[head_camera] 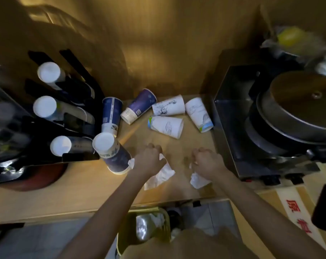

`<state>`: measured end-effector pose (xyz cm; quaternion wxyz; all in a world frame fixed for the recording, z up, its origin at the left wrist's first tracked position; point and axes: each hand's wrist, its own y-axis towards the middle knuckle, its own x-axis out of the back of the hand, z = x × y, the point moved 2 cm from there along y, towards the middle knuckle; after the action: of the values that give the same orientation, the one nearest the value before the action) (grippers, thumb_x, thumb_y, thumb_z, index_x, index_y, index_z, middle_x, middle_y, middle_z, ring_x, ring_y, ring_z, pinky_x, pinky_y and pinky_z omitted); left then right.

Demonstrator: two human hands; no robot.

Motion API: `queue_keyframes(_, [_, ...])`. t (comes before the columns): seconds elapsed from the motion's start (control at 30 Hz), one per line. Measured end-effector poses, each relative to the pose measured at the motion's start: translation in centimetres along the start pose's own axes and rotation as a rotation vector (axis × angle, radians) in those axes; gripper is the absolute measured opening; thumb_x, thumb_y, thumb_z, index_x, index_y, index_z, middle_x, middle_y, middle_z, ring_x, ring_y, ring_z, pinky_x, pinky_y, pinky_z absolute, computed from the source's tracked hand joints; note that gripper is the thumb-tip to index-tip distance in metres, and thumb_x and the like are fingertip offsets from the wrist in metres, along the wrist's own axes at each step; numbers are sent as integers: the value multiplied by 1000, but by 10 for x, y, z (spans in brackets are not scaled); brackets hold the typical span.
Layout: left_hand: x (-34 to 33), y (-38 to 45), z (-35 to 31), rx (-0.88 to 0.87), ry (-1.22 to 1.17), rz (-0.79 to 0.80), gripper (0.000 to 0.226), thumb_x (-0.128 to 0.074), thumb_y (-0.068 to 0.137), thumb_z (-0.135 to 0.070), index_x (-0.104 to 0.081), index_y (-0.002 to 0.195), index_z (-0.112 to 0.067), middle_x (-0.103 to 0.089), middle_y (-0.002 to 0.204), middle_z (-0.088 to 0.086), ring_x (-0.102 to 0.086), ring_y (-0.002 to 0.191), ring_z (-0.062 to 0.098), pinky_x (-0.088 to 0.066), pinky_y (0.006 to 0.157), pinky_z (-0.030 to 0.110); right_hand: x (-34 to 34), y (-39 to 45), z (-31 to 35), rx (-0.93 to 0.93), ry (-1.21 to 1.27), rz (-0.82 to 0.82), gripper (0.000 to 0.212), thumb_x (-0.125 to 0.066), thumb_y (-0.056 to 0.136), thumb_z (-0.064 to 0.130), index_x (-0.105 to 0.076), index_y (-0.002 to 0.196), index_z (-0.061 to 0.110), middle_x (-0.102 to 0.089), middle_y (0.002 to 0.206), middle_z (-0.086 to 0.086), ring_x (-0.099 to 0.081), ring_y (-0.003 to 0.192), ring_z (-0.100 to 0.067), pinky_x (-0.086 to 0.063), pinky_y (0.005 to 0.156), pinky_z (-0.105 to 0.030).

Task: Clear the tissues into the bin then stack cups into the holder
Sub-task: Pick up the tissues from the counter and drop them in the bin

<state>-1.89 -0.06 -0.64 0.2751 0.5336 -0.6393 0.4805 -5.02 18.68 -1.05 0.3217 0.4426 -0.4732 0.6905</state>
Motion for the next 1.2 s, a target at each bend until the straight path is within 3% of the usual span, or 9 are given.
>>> queue_keyframes(0.17, [-42, -5, 24, 15, 149, -11, 60, -50, 88, -38, -26, 141, -23, -23, 152, 12, -19, 140, 31, -25, 111, 43, -51, -14, -13, -60, -46, -4, 41, -45, 87, 33, -43, 127, 25, -38, 142, -6, -31, 131, -26, -38, 98, -40])
queue_keyframes(0.27, [-62, -5, 35, 49, 207, 30, 68, -48, 90, -42, -10, 145, -29, -1, 158, 11, -4, 144, 34, -20, 114, 48, -68, -15, -21, -85, 41, -32, 46, -43, 88, 35, -34, 133, 33, -36, 142, -4, -36, 127, -28, -42, 94, -41])
queue_keyframes(0.4, [-77, -7, 37, 116, 168, 102, 67, -43, 93, -38, -2, 145, -34, 8, 158, 11, -5, 143, 38, -24, 111, 53, -88, -16, -28, -37, -54, -9, 59, -42, 90, 29, -18, 144, 32, -40, 139, -5, -43, 119, -27, -46, 86, -35])
queue_keyframes(0.5, [-80, -8, 37, 116, 187, 82, 58, -38, 95, -32, -10, 145, -33, -2, 158, 5, -12, 141, 34, -30, 108, 52, -91, -11, -31, -7, -47, -22, 58, -41, 91, 28, -18, 144, 32, -43, 137, -5, -44, 118, -26, -45, 88, -34])
queue_keyframes(0.63, [-80, -9, 36, 114, 148, -5, 42, -40, 94, -27, -37, 136, -27, -31, 150, 3, -28, 133, 29, -39, 102, 44, -89, -5, -31, 67, 0, -25, 64, -49, 89, 24, -19, 144, 34, -45, 136, -7, -49, 112, -27, -49, 86, -36])
queue_keyframes(0.83, [-87, -21, 37, 170, 32, -81, 31, -47, 89, -16, -59, 117, -23, -56, 126, 6, -43, 117, 30, -45, 86, 40, -93, 8, -25, 193, 64, 33, 55, -55, 85, 12, -41, 137, 25, -46, 135, -12, -53, 111, -30, -49, 87, -37])
queue_keyframes(0.97, [-88, -36, 41, 235, -103, -152, 30, -51, 83, -7, -68, 103, -20, -64, 109, 11, -53, 104, 31, -43, 76, 35, -88, 15, -11, 150, 474, -37, 31, -42, 92, 0, -61, 116, 7, -56, 120, -18, -57, 106, -33, -48, 87, -39])
queue_keyframes(1.1, [-80, -59, 46, 276, -406, -248, 22, -60, 76, -2, -72, 93, -10, -69, 101, 19, -63, 89, 34, -47, 75, 35, -72, 8, 17, 132, 684, -160, 30, -46, 84, -8, -69, 99, 3, -65, 108, -18, -61, 96, -27, -43, 77, -23])
queue_keyframes(1.2, [-84, -82, 60, 387, -558, -264, 20, -62, 75, 2, -71, 93, -3, -70, 97, 19, -63, 85, 32, -41, 71, 25, -67, -6, 42, 150, 795, -165, 31, -47, 82, -10, -71, 94, 5, -64, 103, -13, -58, 84, -18, -38, 66, -17])
